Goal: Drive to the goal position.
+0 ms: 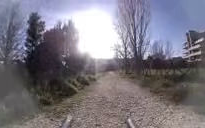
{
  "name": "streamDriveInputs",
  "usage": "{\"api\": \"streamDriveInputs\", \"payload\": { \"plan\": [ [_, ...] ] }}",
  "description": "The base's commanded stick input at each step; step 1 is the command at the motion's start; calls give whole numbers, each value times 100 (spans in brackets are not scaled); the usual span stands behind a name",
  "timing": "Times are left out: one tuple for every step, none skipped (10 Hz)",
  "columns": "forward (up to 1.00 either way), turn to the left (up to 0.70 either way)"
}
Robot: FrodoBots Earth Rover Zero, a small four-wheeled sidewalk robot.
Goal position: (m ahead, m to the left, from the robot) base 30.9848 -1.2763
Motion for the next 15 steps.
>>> {"api": "streamDriveInputs", "payload": {
  "plan": [
    [50, 0],
    [50, 0],
    [50, 0],
    [50, 0],
    [50, 0],
    [50, 0],
    [50, 0],
    [50, 0],
    [50, 0],
    [50, 0],
    [50, 0],
    [50, 0],
    [50, -31],
    [50, -50],
    [50, -23]
  ]
}}
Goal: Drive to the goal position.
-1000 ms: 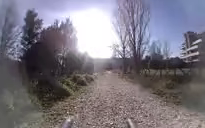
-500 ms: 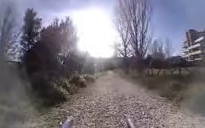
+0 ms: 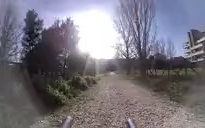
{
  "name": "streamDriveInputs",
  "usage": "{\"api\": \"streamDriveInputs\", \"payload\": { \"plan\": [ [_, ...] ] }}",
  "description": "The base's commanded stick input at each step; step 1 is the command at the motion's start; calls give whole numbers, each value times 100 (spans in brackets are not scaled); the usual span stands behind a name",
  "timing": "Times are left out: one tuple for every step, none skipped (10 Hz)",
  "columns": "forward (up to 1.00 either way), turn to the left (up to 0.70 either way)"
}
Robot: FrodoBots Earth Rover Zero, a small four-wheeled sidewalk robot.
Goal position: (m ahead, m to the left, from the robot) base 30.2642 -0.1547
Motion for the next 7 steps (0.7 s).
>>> {"api": "streamDriveInputs", "payload": {
  "plan": [
    [50, 0],
    [50, 0],
    [50, 0],
    [50, 0],
    [50, 0],
    [50, 0],
    [50, 0]
  ]
}}
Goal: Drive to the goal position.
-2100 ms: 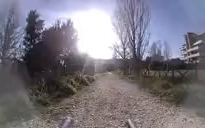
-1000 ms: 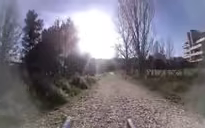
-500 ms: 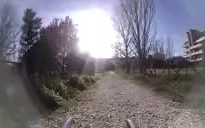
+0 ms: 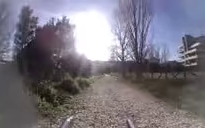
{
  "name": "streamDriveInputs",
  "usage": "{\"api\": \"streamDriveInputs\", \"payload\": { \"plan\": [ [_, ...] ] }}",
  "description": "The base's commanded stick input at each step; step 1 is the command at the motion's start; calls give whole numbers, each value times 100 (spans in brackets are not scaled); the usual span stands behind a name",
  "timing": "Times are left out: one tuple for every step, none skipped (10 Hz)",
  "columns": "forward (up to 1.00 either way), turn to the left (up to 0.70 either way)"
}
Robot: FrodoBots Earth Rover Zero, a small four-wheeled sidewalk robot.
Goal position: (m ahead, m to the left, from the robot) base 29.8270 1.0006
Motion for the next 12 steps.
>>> {"api": "streamDriveInputs", "payload": {
  "plan": [
    [50, 0],
    [50, 0],
    [50, 0],
    [50, 0],
    [50, 0],
    [50, 0],
    [50, 0],
    [50, -38],
    [50, -18],
    [50, -3],
    [50, 0],
    [50, 0]
  ]
}}
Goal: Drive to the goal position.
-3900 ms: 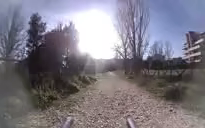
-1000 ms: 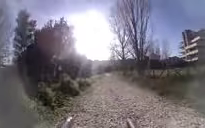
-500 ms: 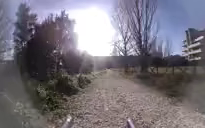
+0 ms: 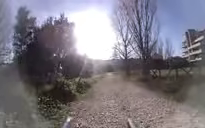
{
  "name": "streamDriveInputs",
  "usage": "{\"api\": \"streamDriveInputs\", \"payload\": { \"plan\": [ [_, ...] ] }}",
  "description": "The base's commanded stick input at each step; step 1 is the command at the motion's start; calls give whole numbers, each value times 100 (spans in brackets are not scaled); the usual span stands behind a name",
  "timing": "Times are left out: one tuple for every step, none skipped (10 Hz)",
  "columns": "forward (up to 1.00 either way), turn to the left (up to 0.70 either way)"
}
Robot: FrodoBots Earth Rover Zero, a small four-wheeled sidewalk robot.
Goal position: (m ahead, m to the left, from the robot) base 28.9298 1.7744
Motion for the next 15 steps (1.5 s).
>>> {"api": "streamDriveInputs", "payload": {
  "plan": [
    [50, 0],
    [50, 0],
    [50, 0],
    [50, 0],
    [50, 0],
    [50, 0],
    [50, 0],
    [50, 0],
    [50, 0],
    [50, 0],
    [50, 0],
    [50, -25],
    [50, -50],
    [50, 0],
    [50, 0]
  ]
}}
